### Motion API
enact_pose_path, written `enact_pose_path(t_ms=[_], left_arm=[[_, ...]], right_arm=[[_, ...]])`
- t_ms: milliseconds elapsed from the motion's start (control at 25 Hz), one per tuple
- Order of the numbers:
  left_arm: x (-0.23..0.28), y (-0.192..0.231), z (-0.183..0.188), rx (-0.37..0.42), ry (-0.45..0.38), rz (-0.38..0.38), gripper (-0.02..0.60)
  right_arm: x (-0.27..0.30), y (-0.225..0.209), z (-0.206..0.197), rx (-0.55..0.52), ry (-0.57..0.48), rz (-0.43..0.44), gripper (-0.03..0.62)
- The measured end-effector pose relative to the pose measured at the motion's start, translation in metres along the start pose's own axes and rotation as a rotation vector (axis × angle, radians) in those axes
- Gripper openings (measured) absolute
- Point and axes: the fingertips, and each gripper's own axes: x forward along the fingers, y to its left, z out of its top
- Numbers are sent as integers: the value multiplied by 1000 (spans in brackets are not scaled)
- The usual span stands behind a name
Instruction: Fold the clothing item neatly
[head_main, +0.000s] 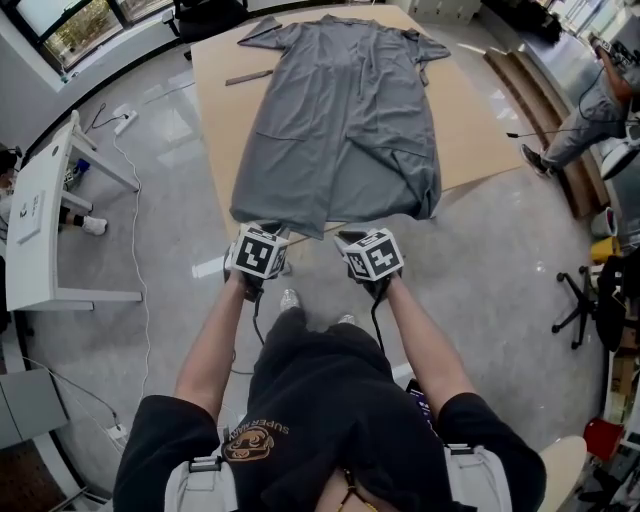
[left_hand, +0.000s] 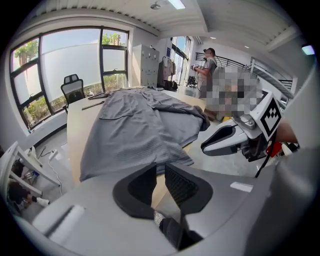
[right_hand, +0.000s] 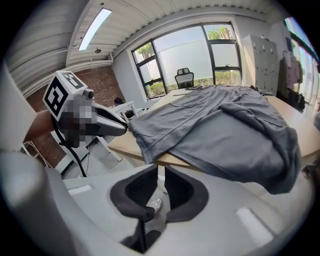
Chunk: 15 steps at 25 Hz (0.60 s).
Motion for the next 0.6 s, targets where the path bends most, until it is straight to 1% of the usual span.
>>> enact_pose_path(t_ms=[160,360,600], left_arm=[[17,-37,23,36,-16,-27,61],[46,-82,60,96,-32,-74,61],[78,-117,113,169,-58,-137,58]], right_arm=[[-37,-33,-13,30,-37,-39,32],[-80,-85,-26,83,-77,-116,32],[-113,-134,-28,135,-110,-199,32]])
